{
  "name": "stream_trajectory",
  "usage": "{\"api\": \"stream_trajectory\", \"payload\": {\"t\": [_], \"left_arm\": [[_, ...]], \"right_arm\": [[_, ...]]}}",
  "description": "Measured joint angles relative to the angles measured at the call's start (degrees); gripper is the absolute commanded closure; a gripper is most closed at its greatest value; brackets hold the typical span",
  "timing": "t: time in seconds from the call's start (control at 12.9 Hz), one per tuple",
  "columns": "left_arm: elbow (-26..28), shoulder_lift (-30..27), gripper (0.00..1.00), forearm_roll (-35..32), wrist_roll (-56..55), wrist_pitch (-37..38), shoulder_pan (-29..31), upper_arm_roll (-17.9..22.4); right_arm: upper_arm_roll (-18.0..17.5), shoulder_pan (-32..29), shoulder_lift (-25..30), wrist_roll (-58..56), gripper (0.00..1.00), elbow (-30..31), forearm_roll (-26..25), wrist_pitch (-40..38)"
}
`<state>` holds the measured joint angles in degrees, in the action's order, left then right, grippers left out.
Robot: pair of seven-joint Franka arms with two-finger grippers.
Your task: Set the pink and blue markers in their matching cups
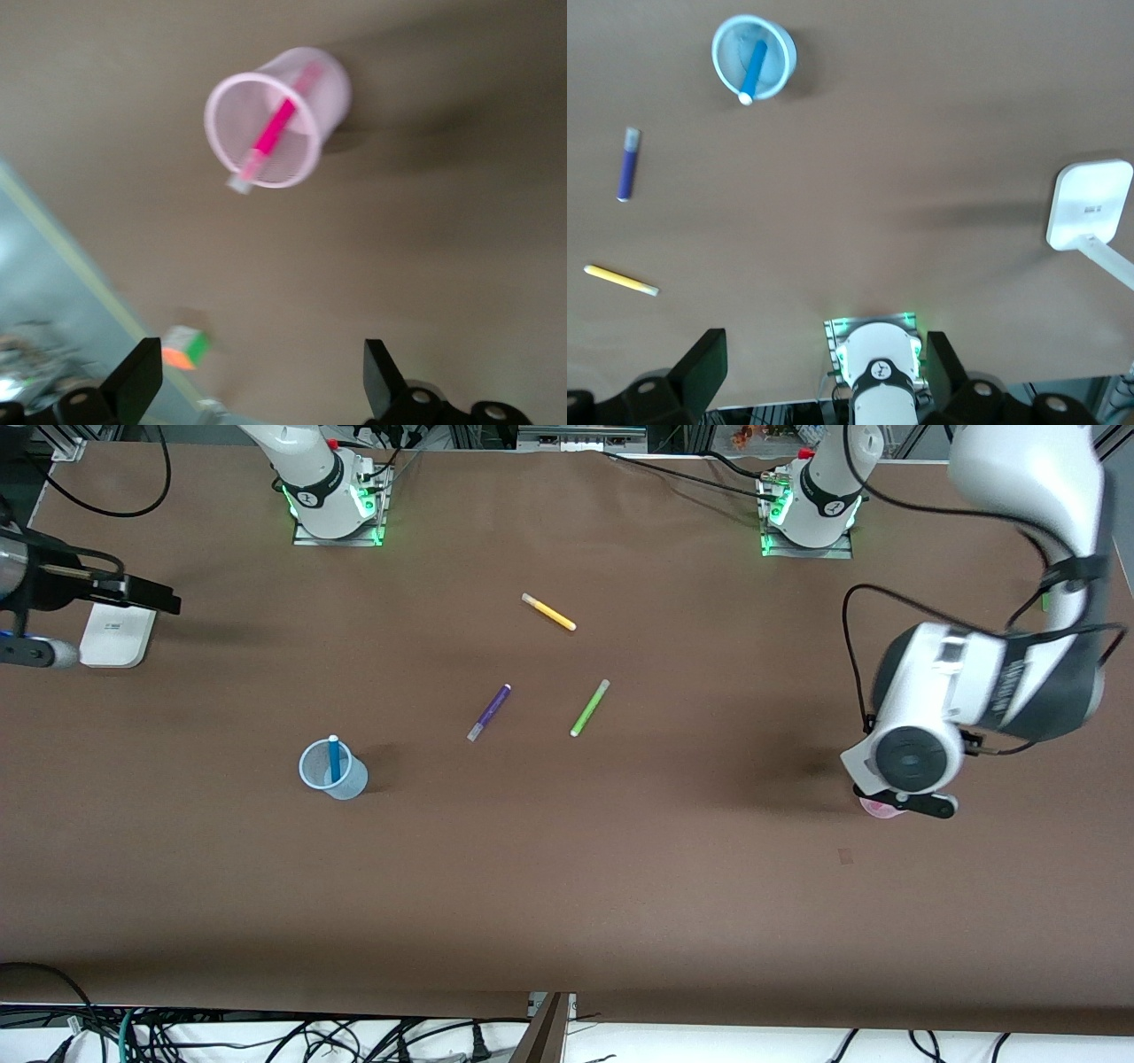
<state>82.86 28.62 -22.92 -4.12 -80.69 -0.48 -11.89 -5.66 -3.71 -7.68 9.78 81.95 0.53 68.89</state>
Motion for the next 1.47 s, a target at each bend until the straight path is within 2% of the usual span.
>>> {"api": "stream_trajectory", "payload": {"t": [0.23, 0.39, 0.54, 0.7, 0.85, 1.01, 1.16, 1.47], "left_arm": [[-3.07, -3.68, 0.0, 9.09, -1.88, -0.32, 1.46, -0.08], [-5.77, -7.17, 0.0, 16.9, -1.96, -0.66, 2.21, -0.07], [-8.0, -10.85, 0.0, 20.05, 0.0, -0.62, 3.69, 0.02], [-7.51, -14.05, 0.0, 21.13, 4.29, -1.55, 4.1, 2.12], [-1.89, -18.59, 0.0, 21.43, 6.75, -8.11, 2.97, 5.81], [8.74, -25.6, 0.0, 21.45, 6.84, -17.28, 1.63, 7.57], [15.73, -30.9, 0.0, 21.45, 6.84, -18.91, 1.18, 8.01], [16.5, -32.44, 0.0, 21.45, 6.9, -13.66, 1.42, 8.88]], "right_arm": [[0.0, 0.02, 1.38, 0.0, 0.01, 3.82, -0.25, 3.12], [-0.01, 0.02, 3.23, 0.0, 0.01, 6.84, -0.26, 9.53], [-0.04, 0.04, 5.69, -0.04, 0.01, 10.35, -0.26, 15.93], [-0.07, 0.06, 7.01, -0.14, 0.01, 11.73, -0.26, 18.23], [-0.08, 0.07, 7.27, -0.38, 0.01, 11.71, -0.26, 19.56], [-0.08, 0.11, 6.84, -0.8, 0.01, 10.67, -0.26, 20.4], [-0.09, 0.18, 5.82, -0.95, 0.01, 8.21, -0.26, 20.34], [-0.12, 0.78, 4.95, -0.95, 0.01, 5.73, -0.26, 20.27]]}}
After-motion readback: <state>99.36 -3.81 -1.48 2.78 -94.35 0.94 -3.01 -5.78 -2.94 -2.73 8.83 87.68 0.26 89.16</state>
